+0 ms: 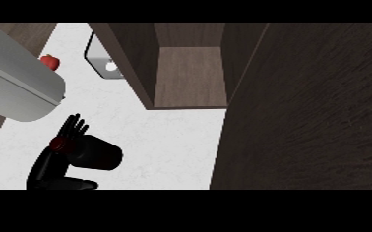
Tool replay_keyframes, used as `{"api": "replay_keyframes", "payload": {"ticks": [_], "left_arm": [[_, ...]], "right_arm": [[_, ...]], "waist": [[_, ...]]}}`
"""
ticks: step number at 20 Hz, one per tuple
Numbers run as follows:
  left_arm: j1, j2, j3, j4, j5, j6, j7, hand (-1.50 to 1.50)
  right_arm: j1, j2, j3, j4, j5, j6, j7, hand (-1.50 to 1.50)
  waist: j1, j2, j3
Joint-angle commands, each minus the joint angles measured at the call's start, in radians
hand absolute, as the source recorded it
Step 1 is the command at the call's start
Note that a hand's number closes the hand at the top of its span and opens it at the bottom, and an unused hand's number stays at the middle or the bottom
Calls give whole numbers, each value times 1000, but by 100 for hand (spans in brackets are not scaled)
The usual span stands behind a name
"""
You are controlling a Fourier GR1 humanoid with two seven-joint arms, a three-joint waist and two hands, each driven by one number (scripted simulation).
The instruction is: Pick up the wine, place it into the cabinet and close the cabinet
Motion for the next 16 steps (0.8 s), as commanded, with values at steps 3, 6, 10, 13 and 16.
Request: {"api": "replay_keyframes", "payload": {"ticks": [3, 6, 10, 13, 16], "left_arm": [[-9, 9, -19, 119, 8, -96, -55, -150], [-60, 26, -3, 204, -6, -92, -104, -150], [-92, 32, -5, 257, -5, -110, -111, -150], [-104, -8, -32, 308, -57, -68, -205, -150], [-109, 12, -4, 292, -11, -92, -178, -150]], "right_arm": [[42, -33, 26, -176, 105, -8, 69, -150], [17, -14, 49, -129, 116, -2, 31, -150], [75, -73, 57, -246, 119, -23, 76, -150], [31, -44, 49, -172, 121, -28, 77, -150], [23, -29, 65, -149, 143, -54, 40, -150]], "waist": [[4, 0, 0], [7, 2, 0], [-6, -2, 0], [4, 1, 0], [7, 0, 1]]}}
